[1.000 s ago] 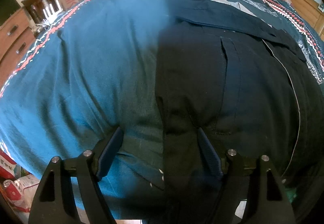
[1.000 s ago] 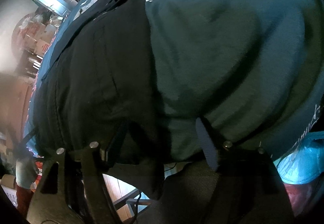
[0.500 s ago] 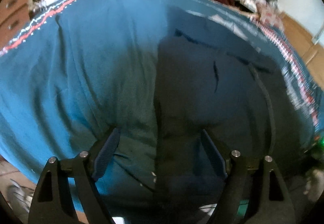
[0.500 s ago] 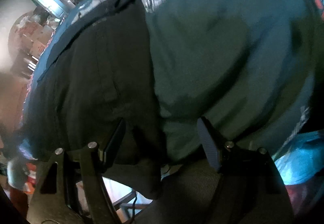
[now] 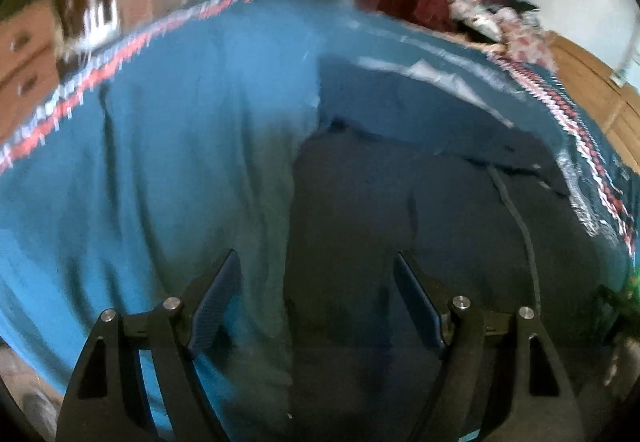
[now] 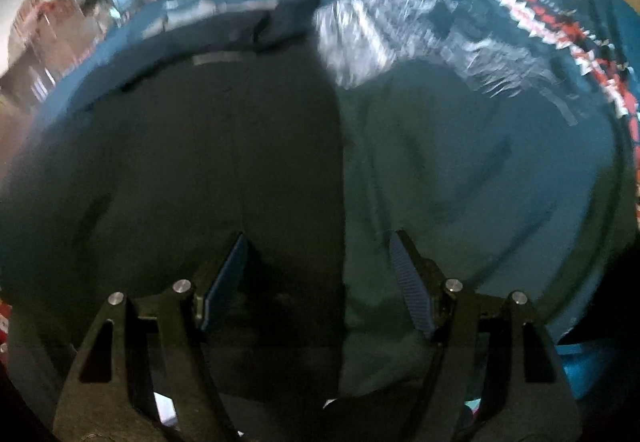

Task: Fold large clothes

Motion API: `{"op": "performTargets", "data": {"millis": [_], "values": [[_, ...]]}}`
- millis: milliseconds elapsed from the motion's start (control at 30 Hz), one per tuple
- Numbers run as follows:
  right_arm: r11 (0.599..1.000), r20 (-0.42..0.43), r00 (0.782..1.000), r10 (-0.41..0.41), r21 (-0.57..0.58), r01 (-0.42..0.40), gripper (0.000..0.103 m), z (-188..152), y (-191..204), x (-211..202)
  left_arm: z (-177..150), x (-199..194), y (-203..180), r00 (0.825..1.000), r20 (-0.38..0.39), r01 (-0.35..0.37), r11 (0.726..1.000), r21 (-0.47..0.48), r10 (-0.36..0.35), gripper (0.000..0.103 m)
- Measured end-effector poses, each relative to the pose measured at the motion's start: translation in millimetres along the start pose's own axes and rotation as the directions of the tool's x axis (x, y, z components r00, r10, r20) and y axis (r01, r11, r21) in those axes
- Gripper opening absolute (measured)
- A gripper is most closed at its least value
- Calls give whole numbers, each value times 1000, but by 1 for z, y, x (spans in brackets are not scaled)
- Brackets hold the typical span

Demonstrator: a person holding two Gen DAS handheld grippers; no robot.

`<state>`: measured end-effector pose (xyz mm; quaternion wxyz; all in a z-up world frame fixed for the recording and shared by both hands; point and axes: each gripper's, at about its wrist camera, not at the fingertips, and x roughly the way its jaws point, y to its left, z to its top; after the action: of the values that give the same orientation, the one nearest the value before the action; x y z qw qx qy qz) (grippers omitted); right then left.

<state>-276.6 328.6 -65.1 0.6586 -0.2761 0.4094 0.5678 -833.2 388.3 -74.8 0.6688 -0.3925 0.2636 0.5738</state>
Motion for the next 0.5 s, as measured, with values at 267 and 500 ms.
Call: {"op": "performTargets", "data": {"millis": [267,500], "values": [[999,-94,994,52,14,-51,97,5,-2,19,-9,17,-14,999,-53,15,998,68,-12,103],[996,-135,987,88,18,-86,103,10,-6,27,-8,25,-13,998,-63,-10,1000,18,11,103]]}}
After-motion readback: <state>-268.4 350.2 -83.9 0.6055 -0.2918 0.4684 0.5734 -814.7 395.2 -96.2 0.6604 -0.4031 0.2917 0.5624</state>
